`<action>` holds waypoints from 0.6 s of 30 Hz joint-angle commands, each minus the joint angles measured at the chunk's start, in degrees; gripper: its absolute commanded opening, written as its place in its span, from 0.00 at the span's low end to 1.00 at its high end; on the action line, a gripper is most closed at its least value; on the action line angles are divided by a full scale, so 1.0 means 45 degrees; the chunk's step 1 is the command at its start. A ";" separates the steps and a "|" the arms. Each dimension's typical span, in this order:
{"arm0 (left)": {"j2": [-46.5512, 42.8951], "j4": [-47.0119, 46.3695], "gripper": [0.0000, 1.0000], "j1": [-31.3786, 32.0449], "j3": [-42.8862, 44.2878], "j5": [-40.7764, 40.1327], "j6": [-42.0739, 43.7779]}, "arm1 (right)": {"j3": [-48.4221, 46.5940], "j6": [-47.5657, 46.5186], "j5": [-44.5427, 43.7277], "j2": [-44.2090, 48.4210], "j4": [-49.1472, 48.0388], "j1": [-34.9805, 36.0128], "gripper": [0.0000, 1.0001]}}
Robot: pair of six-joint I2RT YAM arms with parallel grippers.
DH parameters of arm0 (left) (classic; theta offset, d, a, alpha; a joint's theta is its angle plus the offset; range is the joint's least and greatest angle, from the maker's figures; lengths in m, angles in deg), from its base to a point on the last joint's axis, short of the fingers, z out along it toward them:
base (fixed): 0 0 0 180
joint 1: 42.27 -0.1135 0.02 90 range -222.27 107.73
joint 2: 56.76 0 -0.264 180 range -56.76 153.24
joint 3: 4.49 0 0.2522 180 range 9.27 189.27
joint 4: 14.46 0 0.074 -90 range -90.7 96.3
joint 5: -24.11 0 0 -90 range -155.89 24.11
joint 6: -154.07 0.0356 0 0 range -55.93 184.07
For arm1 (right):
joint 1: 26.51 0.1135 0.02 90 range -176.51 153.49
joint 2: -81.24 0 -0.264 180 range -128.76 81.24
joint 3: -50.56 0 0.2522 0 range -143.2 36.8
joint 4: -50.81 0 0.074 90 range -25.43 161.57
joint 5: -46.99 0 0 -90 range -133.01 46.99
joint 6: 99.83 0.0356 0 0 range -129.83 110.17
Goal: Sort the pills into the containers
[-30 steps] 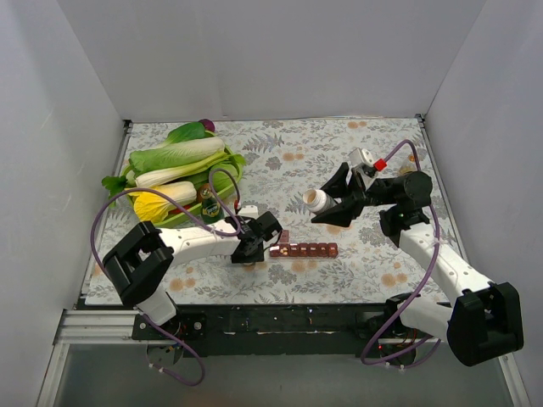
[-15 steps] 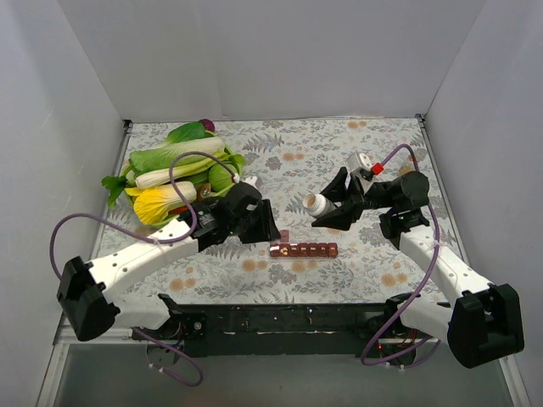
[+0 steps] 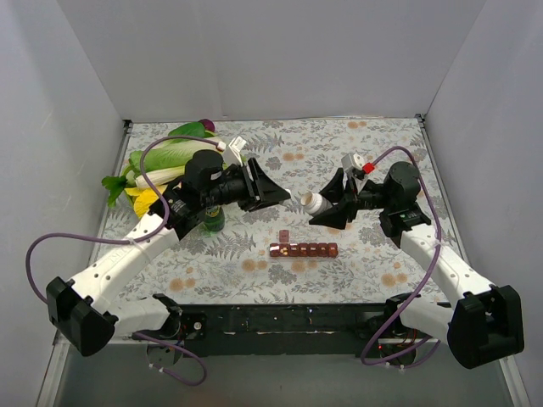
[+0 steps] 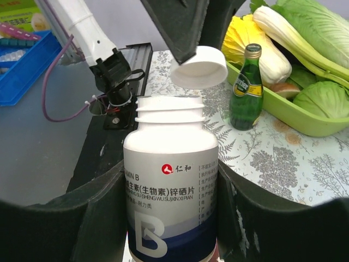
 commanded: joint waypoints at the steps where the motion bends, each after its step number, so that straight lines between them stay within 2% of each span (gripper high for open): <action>1: 0.0328 -0.1536 0.25 -0.0129 0.0341 0.1626 -0.1197 | -0.0919 -0.1646 -0.0998 0.0114 0.1854 -0.0049 0.05; 7: 0.0740 -0.2124 0.25 -0.0110 0.0283 0.1941 -0.1666 | -0.1193 -0.2350 -0.1585 0.0055 0.2772 0.0068 0.05; 18: 0.1052 -0.1733 0.25 -0.0110 0.0302 0.1473 -0.1706 | -0.1681 -0.3580 -0.2522 0.0016 0.4256 0.0497 0.04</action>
